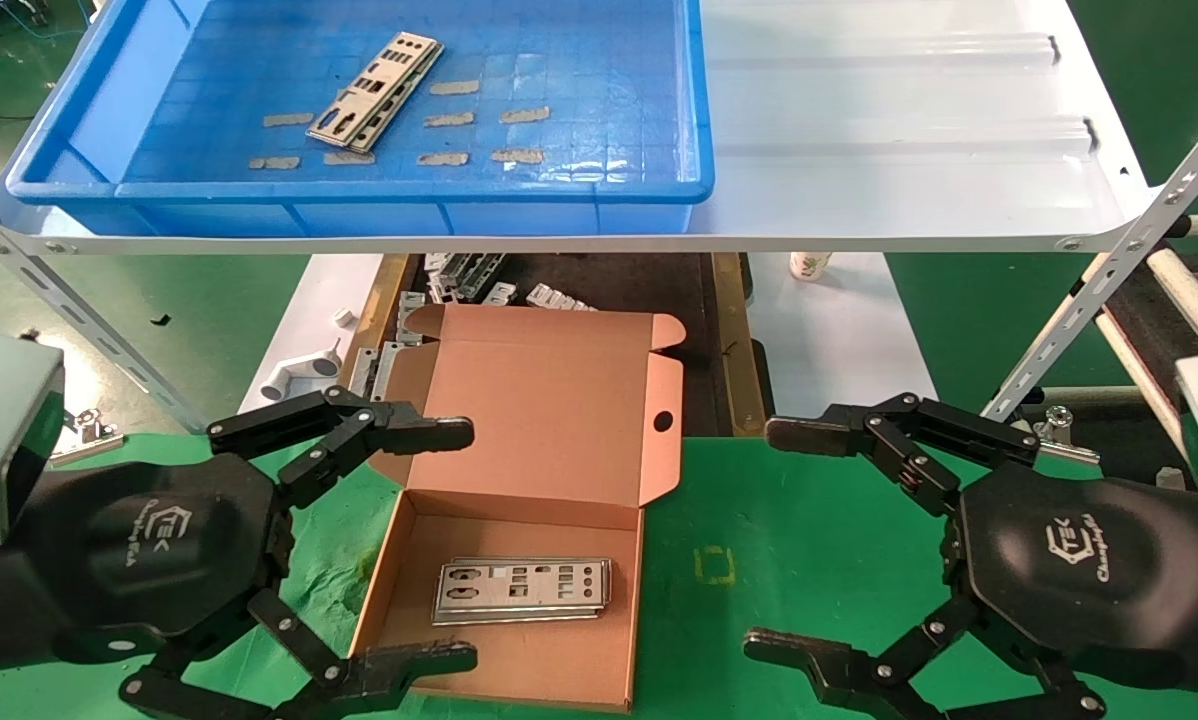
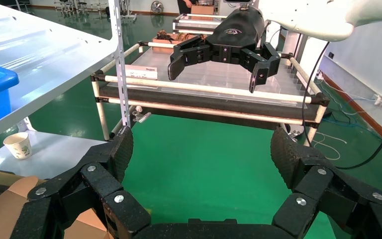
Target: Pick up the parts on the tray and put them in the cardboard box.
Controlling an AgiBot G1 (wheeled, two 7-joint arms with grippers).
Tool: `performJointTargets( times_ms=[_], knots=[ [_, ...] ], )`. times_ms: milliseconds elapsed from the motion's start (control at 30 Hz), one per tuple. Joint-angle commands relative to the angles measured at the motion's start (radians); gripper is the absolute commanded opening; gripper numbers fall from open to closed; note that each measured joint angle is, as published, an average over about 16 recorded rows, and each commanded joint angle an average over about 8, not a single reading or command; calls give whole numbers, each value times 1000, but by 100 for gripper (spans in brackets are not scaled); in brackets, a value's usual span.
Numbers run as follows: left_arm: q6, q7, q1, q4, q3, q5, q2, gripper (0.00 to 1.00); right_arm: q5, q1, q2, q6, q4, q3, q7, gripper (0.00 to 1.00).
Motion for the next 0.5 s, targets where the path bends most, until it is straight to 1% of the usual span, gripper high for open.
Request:
performJointTargets(
  times_ms=[33, 500],
  knots=[
    [0, 0, 0, 0, 0, 0, 0, 100, 0, 0, 0, 0, 0, 0, 0, 100],
    [0, 0, 0, 0, 0, 0, 0, 100, 0, 0, 0, 0, 0, 0, 0, 100]
  ],
)
